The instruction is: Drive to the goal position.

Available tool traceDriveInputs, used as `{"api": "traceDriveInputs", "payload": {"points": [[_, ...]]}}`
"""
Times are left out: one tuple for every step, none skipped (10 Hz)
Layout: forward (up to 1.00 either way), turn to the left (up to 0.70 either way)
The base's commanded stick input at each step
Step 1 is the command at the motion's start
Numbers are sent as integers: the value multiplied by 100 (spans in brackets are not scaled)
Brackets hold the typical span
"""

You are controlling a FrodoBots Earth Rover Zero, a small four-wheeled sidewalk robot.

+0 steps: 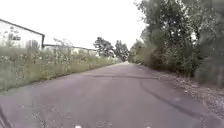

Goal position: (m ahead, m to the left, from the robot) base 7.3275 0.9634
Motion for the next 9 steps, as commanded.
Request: {"api": "traceDriveInputs", "payload": {"points": [[100, -13], [100, -13], [100, -13], [100, -13], [100, -12], [100, -5], [100, -4], [100, -4], [100, -3]]}}
